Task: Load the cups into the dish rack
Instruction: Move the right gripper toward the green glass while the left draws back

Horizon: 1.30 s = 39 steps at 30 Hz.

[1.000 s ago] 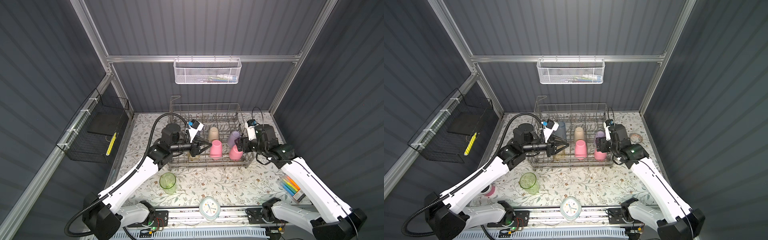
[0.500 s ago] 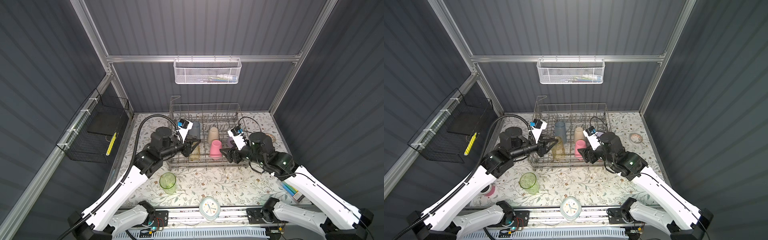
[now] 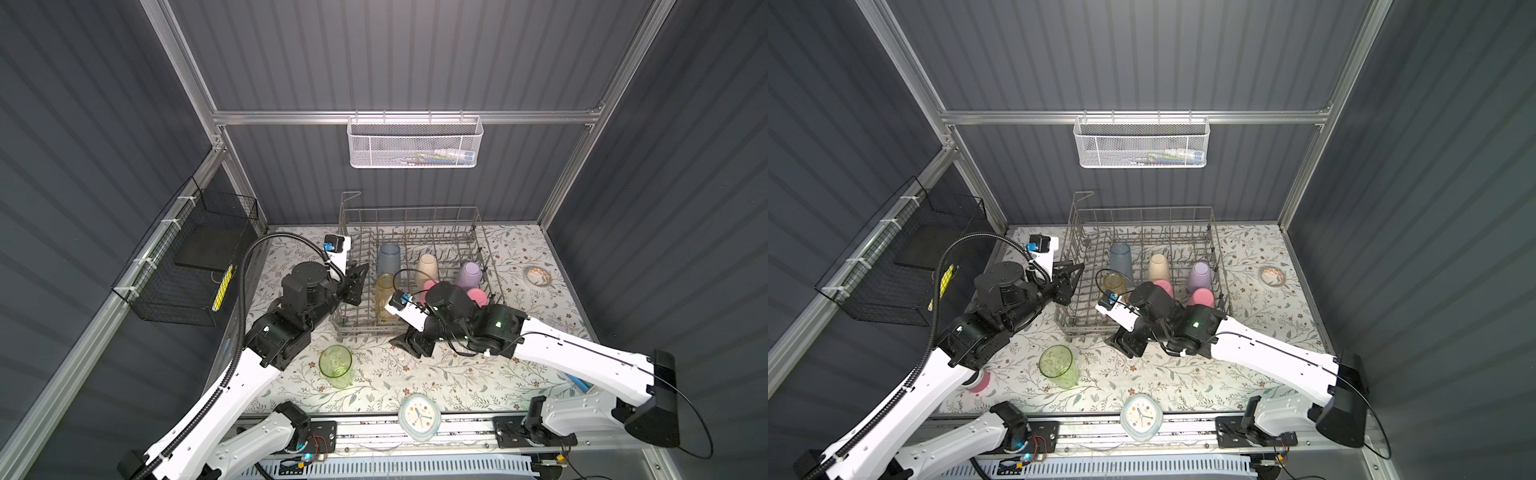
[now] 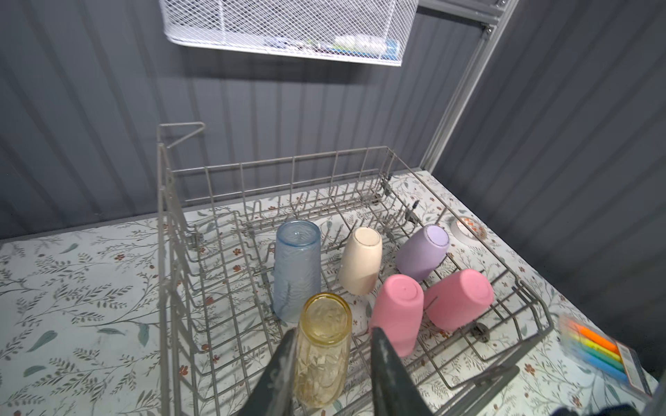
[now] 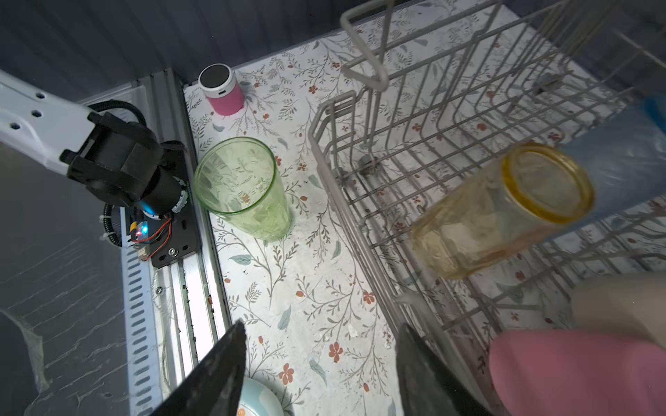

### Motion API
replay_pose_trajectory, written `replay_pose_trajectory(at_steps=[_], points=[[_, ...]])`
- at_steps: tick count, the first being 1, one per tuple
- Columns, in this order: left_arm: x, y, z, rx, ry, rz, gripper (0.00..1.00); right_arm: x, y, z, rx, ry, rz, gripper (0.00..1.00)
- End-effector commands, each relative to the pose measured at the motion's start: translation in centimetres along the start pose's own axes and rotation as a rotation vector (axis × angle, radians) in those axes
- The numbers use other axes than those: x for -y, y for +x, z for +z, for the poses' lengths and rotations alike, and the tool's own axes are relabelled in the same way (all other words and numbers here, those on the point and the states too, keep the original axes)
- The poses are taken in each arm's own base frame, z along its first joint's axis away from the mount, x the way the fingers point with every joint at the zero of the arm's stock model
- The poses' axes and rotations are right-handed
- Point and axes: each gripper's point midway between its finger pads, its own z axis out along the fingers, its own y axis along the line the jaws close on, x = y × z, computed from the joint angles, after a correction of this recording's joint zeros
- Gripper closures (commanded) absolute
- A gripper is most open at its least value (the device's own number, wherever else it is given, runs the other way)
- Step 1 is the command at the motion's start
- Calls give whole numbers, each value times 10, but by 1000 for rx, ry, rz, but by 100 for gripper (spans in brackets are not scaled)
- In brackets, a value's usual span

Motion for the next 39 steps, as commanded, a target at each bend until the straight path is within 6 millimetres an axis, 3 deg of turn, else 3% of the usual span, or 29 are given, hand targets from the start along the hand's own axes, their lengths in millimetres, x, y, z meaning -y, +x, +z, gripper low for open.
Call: replay_pose_trajectory(at_steps=[1, 8, 19, 39], points=[[-20, -1, -4, 34, -104, -25, 64, -23, -17, 5, 24, -89, -49, 37], [-36, -4, -13, 73, -186, -39, 63, -60, -18, 39, -31, -179, -138, 41], [-64, -7, -38, 160, -330, -53, 61, -59, -6, 99, -196, -144, -42, 50], [-95, -15, -85, 332, -478, -130, 59, -46, -4, 126, -249, -70, 75, 65]])
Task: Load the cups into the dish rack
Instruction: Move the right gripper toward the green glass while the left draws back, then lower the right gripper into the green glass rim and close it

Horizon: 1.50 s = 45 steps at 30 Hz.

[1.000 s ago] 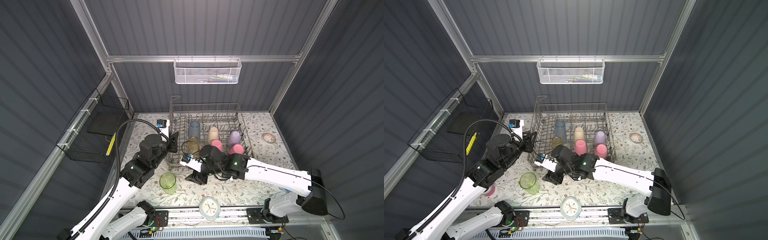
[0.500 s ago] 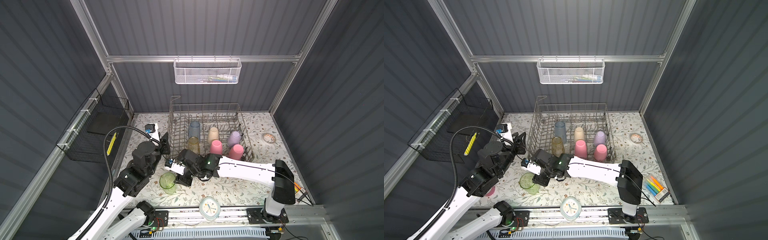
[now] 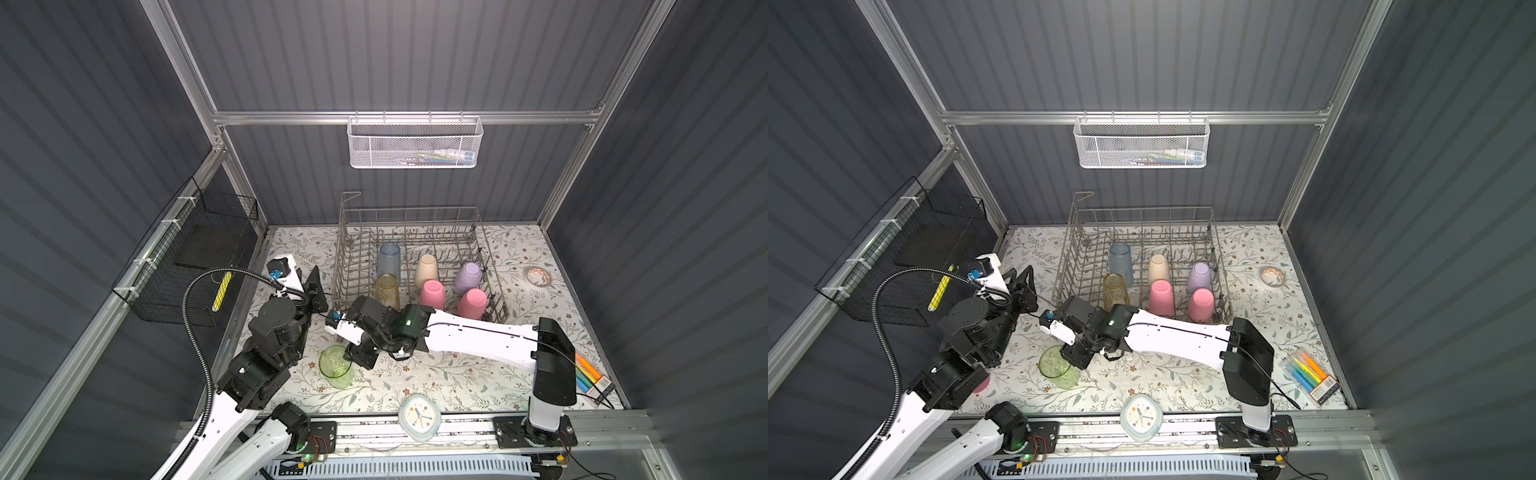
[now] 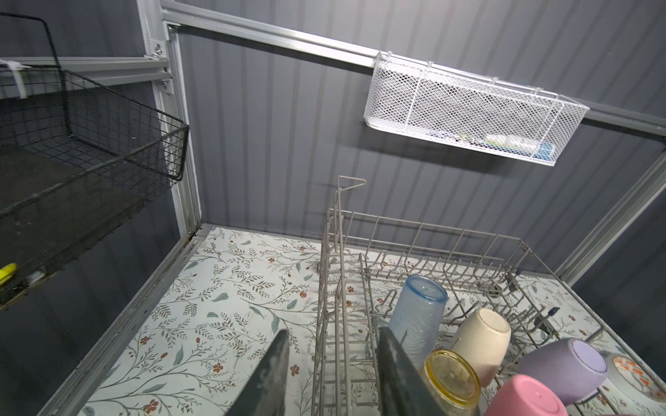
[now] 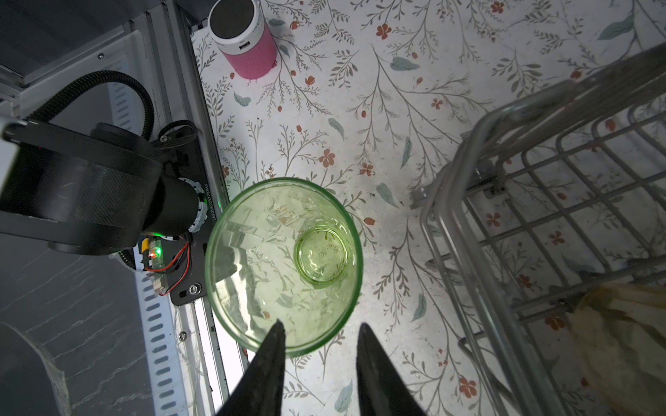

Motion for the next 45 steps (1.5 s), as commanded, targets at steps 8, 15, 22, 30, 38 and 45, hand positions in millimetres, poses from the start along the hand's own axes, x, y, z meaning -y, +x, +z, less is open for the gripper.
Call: replay_pose_trajectory(at_steps=[8, 15, 22, 30, 38, 45], points=[[-22, -13, -10, 82, -91, -63, 58, 10, 2, 7, -34, 42, 38, 67], [-28, -15, -14, 100, -110, -72, 58, 10, 6, 12, -49, 37, 55, 68], [-31, -18, -18, 113, -114, -78, 58, 12, 8, 17, -68, 41, 68, 69], [-34, -19, -20, 124, -118, -81, 58, 16, 12, 23, -102, 60, 92, 71], [-35, -19, -21, 126, -120, -80, 57, 20, 13, 25, -122, 81, 99, 75], [-34, -19, -21, 125, -119, -79, 58, 21, 13, 24, -121, 88, 102, 85]])
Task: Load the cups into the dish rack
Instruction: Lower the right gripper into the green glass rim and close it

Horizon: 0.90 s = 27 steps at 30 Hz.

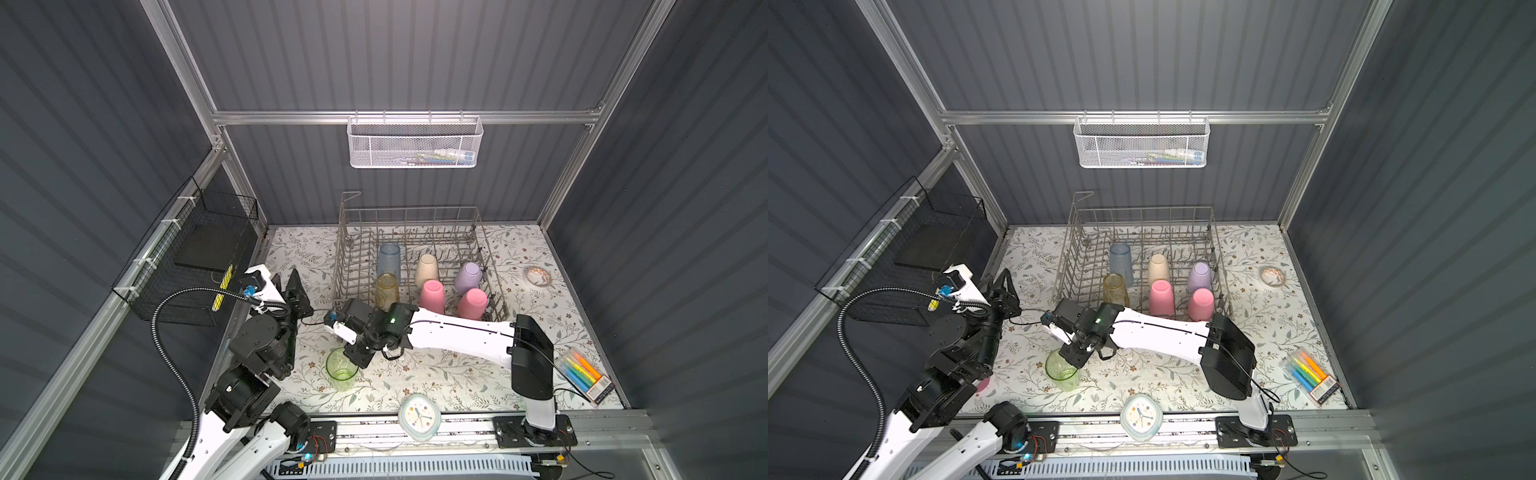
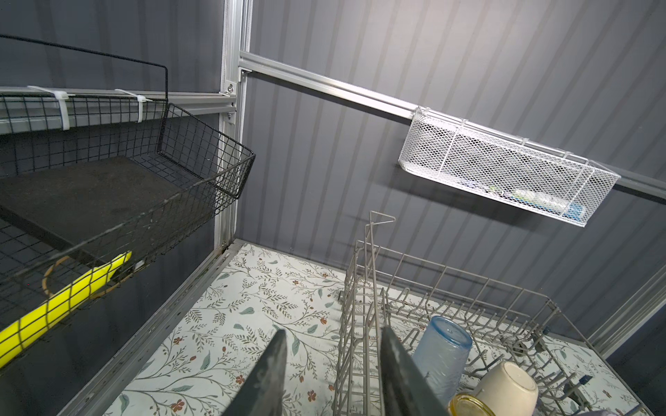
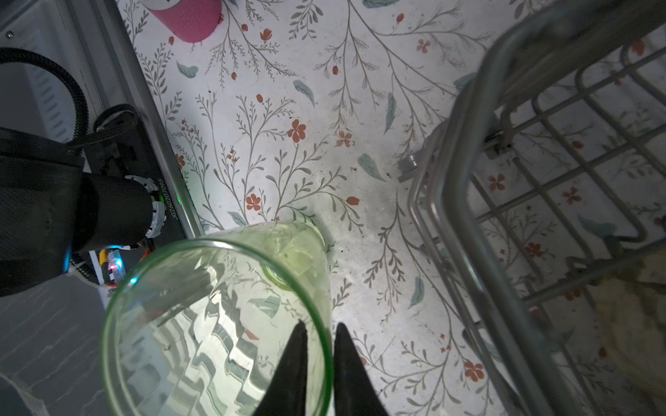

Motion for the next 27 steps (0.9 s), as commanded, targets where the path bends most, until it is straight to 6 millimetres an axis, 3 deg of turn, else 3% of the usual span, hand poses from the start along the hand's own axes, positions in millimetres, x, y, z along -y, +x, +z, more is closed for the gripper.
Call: replay_pose_trajectory(at_steps=[1, 13, 27], points=[[-4, -4, -1, 25, -18, -20, 57, 6, -1, -2, -7, 23, 14, 87], [-3, -5, -2, 29, -7, -24, 55, 20, -7, -21, 52, 43, 70, 100], [2, -10, -3, 40, 25, -30, 47, 40, -15, -59, 159, 28, 148, 100]])
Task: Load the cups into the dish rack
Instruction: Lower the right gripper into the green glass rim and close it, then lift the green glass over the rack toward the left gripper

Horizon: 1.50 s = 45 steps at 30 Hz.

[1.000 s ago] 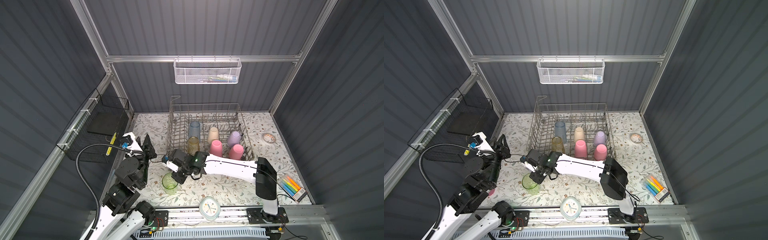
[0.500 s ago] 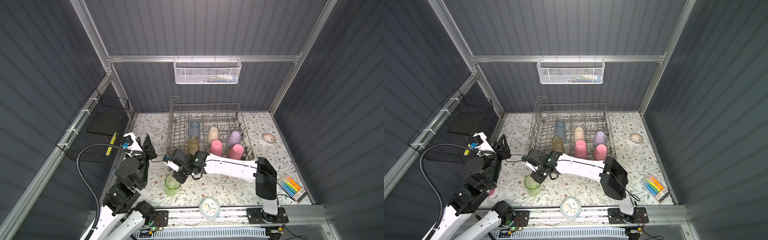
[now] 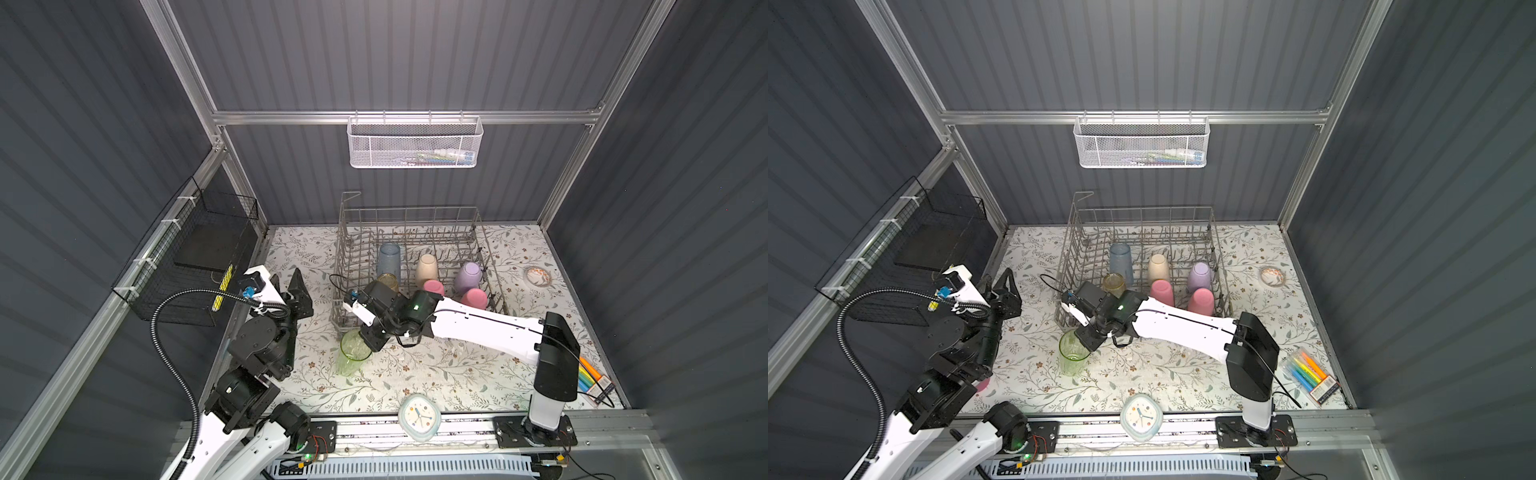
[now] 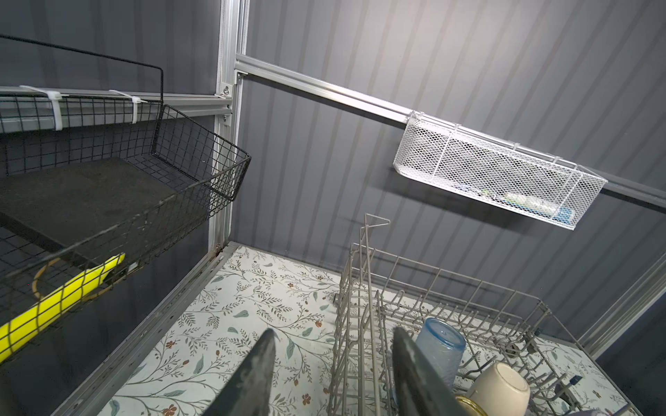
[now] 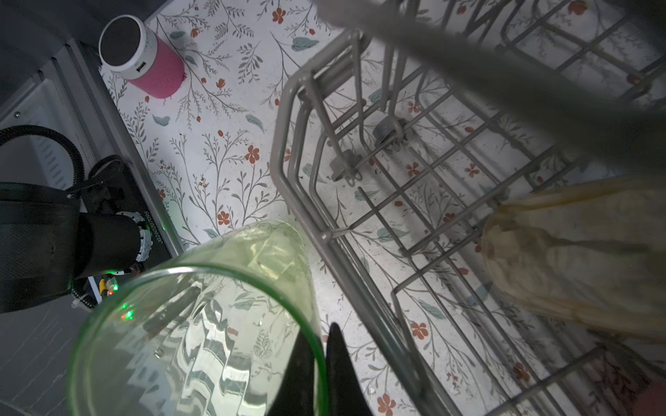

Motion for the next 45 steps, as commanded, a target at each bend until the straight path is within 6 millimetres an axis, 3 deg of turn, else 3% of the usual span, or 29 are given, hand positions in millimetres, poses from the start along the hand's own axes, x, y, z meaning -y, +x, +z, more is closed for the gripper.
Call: replay_pose_trajectory(at_steps=[1, 10, 14, 20, 25, 30, 34, 36, 45], points=[[0, -8, -2, 28, 7, -16, 47, -3, -11, -17, 64, -34, 22, 100], [4, -5, 3, 16, 12, -9, 45, 12, -22, -64, 171, -85, 68, 100], [9, -4, 5, 8, 29, -6, 43, 18, -28, -98, 268, -149, 101, 100], [26, -1, 9, -8, 100, -6, 30, 31, -33, -148, 397, -230, 147, 100], [51, 6, 14, -46, 211, -19, 25, 42, -37, -183, 524, -294, 191, 100], [91, 19, 18, -115, 385, -40, 22, 58, -33, -207, 613, -318, 242, 100], [121, 22, 13, -141, 541, -57, 19, 73, -27, -216, 649, -334, 294, 100], [133, 20, 9, -147, 610, -70, 18, 75, -24, -234, 702, -357, 303, 100], [182, 15, -10, -190, 891, -111, 14, 102, -9, -250, 778, -407, 406, 100]])
